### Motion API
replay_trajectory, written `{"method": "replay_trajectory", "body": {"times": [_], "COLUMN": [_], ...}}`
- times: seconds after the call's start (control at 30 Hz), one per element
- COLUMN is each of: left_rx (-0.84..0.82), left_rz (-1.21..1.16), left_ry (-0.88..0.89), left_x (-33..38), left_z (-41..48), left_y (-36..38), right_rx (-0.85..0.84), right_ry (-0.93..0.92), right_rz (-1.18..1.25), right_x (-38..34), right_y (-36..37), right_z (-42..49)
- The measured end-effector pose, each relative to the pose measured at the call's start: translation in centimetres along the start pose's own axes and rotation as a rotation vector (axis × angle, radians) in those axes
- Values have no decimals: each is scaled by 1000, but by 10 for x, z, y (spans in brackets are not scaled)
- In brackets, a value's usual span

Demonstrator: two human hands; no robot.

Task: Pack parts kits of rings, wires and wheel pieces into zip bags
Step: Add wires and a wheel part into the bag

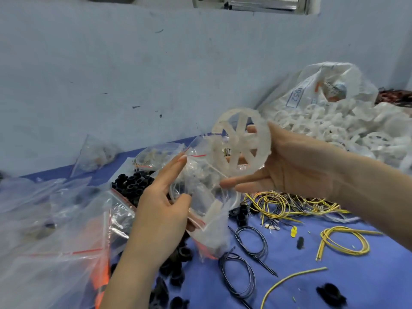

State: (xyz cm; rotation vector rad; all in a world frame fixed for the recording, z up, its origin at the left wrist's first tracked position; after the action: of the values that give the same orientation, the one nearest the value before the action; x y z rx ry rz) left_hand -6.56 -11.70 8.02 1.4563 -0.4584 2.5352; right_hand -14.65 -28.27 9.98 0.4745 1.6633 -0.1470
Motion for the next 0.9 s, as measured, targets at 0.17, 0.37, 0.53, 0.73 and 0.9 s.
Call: {"method": "replay_trajectory", "body": {"times": [0.17, 0.37, 0.53, 0.73, 0.9], "left_rx": [-38, -63, -55, 66, 93], "left_rz": [26, -124, -4, 100, 171], "left_ry": [3, -100, -50, -8, 35], "left_x": [6, 4, 10, 5, 9], "left_z": [-4, -3, -8, 1, 3], "left_y": [3, 8, 11, -14, -21], "right_rx": [48, 202, 308, 274, 233], "right_ry": [-70, -358, -620, -1071, -1094], "right_rz": [14, -643, -1390, -1228, -1381], "right_x": [3, 4, -2, -37, -35], "right_y": [20, 26, 30, 45, 62], "right_z": [0, 6, 8, -14, -3]}}
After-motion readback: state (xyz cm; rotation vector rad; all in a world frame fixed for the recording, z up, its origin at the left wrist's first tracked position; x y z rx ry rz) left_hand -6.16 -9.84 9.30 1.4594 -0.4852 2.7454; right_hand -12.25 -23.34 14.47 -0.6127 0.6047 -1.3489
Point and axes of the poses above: each hand's wrist, its own z-axis towards the middle knuckle, its own y-axis out of the palm, x = y × z, the point moved 7 cm from there along z, towards the middle knuckle, and after that the axes turned 11 degrees about x, right-handed, at the moved point
